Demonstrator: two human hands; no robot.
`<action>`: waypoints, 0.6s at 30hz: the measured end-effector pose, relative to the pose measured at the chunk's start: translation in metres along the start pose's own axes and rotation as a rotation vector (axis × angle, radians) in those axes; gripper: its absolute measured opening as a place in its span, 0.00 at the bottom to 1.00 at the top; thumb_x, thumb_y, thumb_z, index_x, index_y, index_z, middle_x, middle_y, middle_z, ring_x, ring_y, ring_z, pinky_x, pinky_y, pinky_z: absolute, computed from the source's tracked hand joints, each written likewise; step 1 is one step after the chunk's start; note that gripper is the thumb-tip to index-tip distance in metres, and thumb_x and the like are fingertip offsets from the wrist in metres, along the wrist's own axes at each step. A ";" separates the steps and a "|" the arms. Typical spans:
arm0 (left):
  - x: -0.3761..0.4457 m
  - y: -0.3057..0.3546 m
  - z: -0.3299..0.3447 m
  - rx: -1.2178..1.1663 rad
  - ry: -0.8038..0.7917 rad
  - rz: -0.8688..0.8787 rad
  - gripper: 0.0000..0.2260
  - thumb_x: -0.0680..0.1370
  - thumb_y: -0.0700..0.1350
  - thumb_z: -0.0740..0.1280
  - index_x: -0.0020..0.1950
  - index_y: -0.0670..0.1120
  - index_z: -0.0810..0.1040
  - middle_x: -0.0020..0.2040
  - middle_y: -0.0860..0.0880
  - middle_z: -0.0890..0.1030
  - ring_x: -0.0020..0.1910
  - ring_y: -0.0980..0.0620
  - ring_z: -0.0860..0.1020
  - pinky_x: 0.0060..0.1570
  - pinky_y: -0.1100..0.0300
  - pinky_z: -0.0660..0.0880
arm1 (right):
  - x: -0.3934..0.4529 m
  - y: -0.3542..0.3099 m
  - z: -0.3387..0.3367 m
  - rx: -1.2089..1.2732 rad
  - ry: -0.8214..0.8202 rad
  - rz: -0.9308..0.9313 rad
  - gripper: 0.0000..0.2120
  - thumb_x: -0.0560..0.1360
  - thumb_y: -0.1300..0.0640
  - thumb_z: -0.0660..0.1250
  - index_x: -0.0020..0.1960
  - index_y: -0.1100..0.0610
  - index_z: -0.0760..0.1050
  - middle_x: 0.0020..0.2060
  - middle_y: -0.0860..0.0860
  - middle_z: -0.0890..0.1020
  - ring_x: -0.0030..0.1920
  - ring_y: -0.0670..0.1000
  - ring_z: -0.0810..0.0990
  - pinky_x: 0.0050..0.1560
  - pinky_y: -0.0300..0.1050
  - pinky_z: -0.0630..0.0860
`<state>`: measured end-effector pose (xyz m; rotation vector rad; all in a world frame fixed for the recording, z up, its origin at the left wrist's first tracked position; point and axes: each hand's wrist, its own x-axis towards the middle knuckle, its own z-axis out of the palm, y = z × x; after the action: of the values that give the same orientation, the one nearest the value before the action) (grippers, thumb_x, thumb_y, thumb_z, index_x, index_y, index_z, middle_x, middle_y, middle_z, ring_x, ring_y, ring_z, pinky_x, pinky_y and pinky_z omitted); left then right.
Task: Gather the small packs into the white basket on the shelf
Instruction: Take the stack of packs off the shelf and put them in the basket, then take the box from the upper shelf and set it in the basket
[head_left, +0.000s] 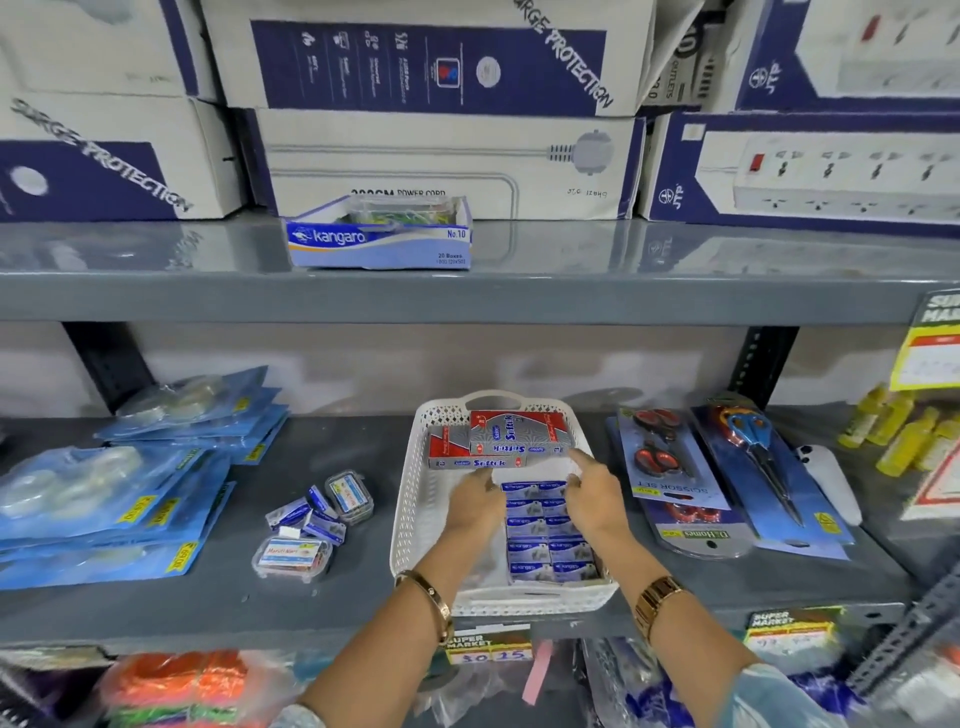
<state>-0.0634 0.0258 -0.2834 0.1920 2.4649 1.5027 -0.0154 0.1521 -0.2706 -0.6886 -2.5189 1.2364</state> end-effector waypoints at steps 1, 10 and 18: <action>-0.003 0.004 -0.003 0.005 0.031 0.043 0.19 0.79 0.33 0.53 0.68 0.42 0.69 0.61 0.43 0.76 0.36 0.57 0.71 0.25 0.77 0.69 | -0.003 -0.001 -0.001 -0.020 0.003 -0.025 0.22 0.79 0.67 0.55 0.73 0.58 0.64 0.61 0.62 0.78 0.49 0.55 0.77 0.43 0.44 0.76; -0.068 0.042 -0.045 -0.086 0.505 0.507 0.16 0.80 0.42 0.58 0.68 0.44 0.69 0.59 0.41 0.79 0.56 0.44 0.78 0.50 0.63 0.72 | -0.046 -0.037 -0.018 -0.027 0.377 -0.491 0.17 0.79 0.62 0.59 0.67 0.60 0.71 0.73 0.53 0.66 0.76 0.52 0.58 0.69 0.36 0.54; -0.109 0.086 -0.096 -0.008 0.872 0.956 0.16 0.79 0.41 0.57 0.65 0.40 0.72 0.62 0.41 0.76 0.62 0.51 0.71 0.63 0.68 0.64 | -0.078 -0.107 -0.038 -0.023 0.860 -0.930 0.12 0.71 0.59 0.61 0.54 0.54 0.69 0.62 0.51 0.69 0.62 0.56 0.67 0.62 0.51 0.63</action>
<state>0.0128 -0.0431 -0.1498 1.0278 3.2517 2.3274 0.0348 0.0809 -0.1646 0.0306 -1.7251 0.4194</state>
